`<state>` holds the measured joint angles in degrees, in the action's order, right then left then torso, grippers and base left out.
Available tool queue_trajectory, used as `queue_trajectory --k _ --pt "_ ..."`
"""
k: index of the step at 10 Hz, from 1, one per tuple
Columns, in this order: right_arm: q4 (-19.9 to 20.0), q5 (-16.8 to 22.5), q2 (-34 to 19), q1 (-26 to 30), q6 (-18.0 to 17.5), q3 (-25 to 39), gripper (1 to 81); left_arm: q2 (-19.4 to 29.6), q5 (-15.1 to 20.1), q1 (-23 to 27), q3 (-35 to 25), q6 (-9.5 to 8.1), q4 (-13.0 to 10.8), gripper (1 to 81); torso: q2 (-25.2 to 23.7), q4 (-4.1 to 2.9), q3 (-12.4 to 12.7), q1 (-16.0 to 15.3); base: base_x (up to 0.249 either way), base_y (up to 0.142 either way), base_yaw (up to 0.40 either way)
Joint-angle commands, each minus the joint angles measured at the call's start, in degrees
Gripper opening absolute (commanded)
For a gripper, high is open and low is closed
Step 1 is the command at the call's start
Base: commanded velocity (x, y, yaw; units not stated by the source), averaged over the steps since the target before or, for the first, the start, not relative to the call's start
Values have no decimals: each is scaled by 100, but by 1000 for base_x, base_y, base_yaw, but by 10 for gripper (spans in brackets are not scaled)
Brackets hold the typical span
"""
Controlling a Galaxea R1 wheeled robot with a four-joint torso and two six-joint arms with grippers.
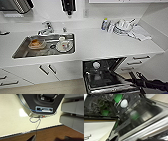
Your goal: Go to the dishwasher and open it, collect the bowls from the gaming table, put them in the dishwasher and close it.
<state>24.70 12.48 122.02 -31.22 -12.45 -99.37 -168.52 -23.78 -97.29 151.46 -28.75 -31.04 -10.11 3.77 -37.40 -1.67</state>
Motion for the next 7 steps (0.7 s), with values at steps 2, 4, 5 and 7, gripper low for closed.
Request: queue_trajectory --k 2,4,5,7 --pt "35 748 -1290 -1196 49 612 811 -314 1790 109 156 -26 467 811 0 0 -2 0 0 0 0" --pt "26 650 -1309 -1936 58 648 811 -314 1763 144 156 -35 476 811 0 0 0 0 0 0 0" --pt "35 641 -1195 -2261 58 621 811 -279 1754 144 156 -26 467 811 -573 0 0 -368 0 0 0" --pt "61 554 -896 -2971 58 498 811 -209 1728 153 148 -26 449 811 -606 0 0 -385 0 0 0"
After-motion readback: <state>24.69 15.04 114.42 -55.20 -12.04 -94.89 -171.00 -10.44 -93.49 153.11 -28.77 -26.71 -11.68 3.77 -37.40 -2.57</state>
